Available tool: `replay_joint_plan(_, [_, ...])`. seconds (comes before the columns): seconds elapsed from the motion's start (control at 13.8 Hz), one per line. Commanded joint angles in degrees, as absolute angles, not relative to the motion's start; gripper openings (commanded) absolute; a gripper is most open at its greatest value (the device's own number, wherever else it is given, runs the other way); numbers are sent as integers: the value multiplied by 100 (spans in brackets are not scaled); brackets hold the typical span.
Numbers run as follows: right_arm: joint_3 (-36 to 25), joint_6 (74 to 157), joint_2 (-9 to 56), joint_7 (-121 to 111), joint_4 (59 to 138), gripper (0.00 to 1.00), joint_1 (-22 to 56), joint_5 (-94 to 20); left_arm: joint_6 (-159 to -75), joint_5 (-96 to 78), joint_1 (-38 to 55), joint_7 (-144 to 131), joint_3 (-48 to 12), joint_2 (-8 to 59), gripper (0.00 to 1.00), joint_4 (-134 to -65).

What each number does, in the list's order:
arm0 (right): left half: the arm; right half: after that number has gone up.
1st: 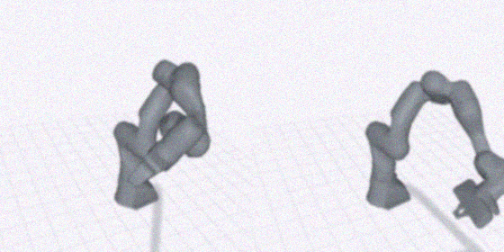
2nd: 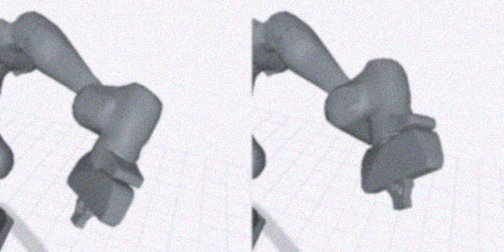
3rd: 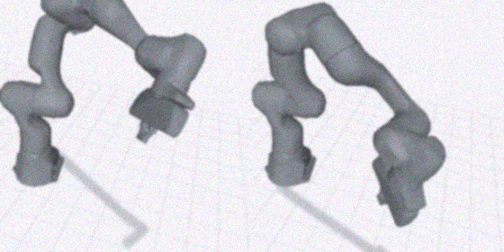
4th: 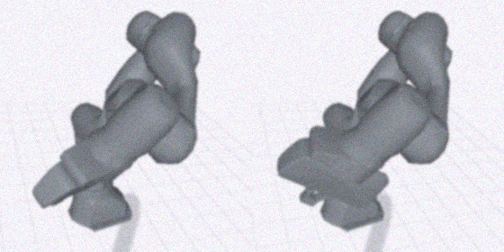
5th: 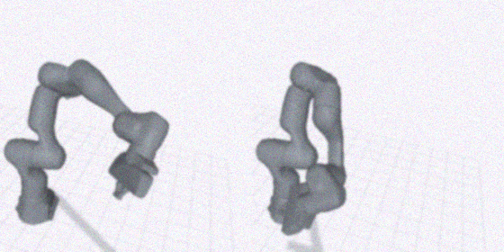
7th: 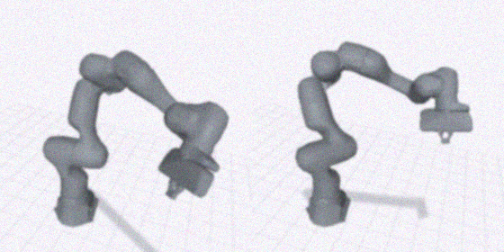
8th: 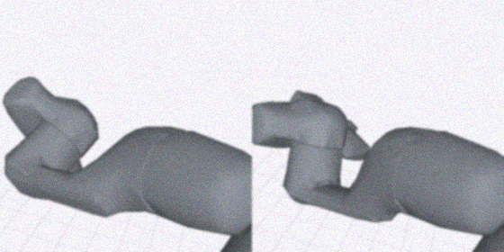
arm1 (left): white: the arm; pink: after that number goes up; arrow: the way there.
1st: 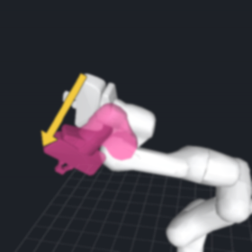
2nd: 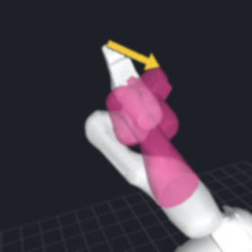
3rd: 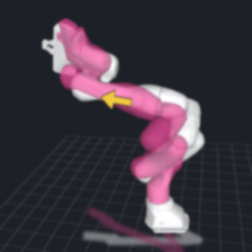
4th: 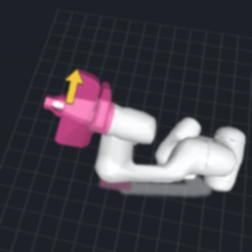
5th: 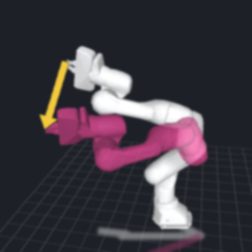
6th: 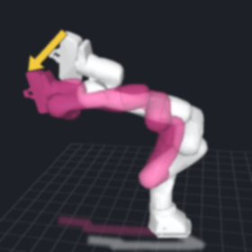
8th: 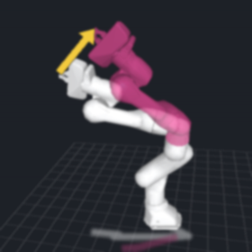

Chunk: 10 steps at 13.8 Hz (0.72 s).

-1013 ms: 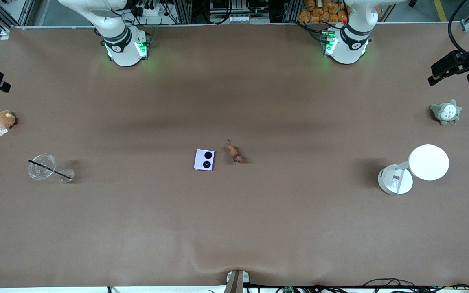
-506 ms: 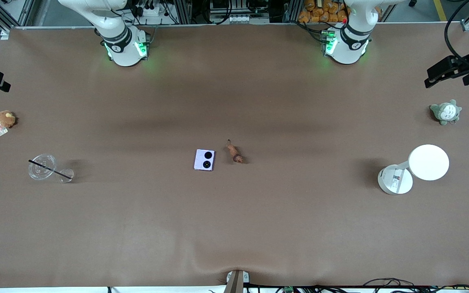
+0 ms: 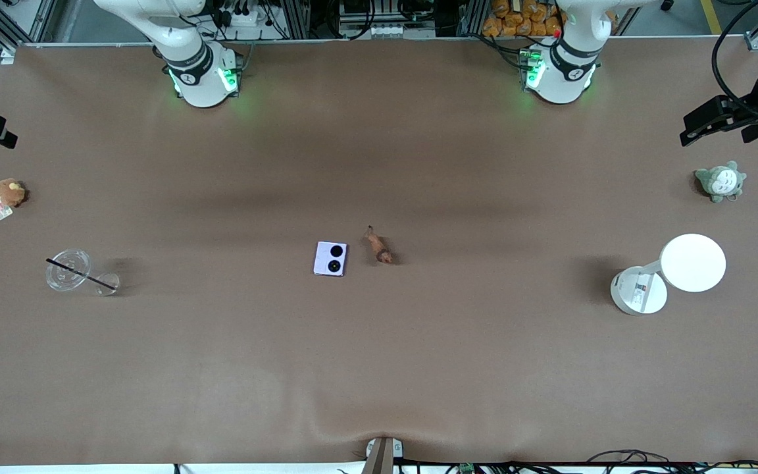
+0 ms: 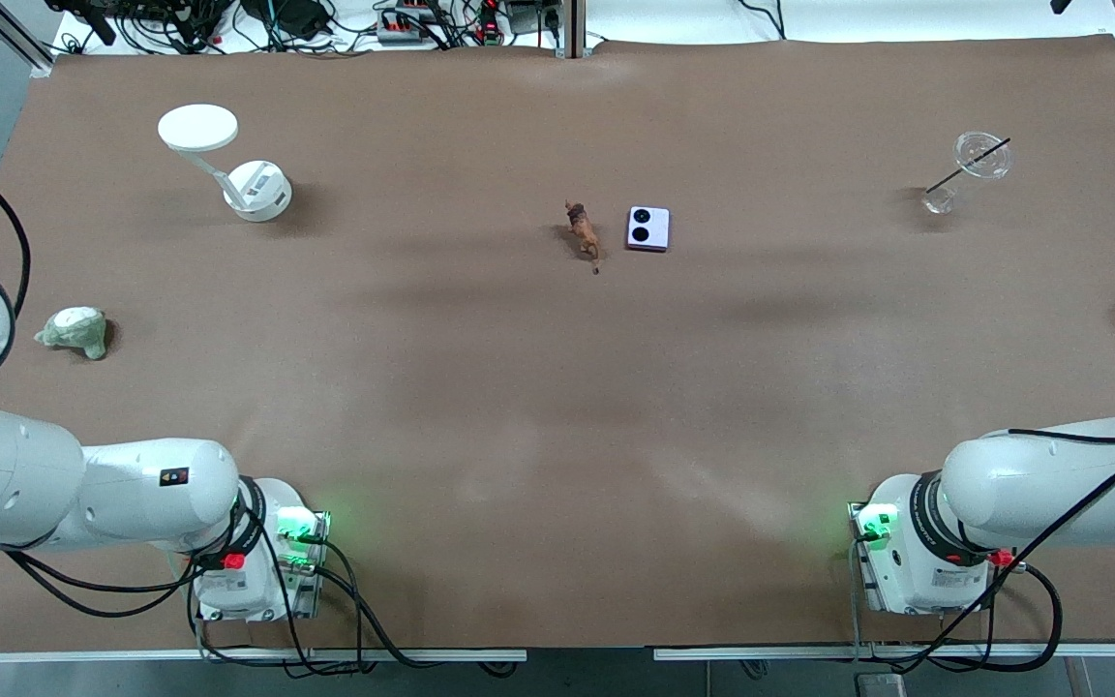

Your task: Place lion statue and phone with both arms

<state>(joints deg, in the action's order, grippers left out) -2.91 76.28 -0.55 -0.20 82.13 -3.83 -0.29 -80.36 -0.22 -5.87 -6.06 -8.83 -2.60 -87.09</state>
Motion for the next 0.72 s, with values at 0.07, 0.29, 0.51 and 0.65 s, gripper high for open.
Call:
replay_joint_plan(0.07, [-255, 7602, -18, 9, 8174, 100, -431, 35, -7937, 79, -589, -650, -932, -229, 100, -8491])
replay_joint_plan(0.29, [-255, 7585, 44, 9, 8183, 100, -369, 35, -7945, 79, -598, -642, -949, -220, 100, -8490])
replay_joint_plan(0.51, [-246, 7585, 44, 9, 8183, 100, -387, 35, -7963, 88, -589, -642, -949, -202, 100, -8490])
replay_joint_plan(0.65, [-246, 7567, 44, 9, 8183, 100, -387, 35, -7963, 97, -598, -642, -958, -220, 100, -8490])
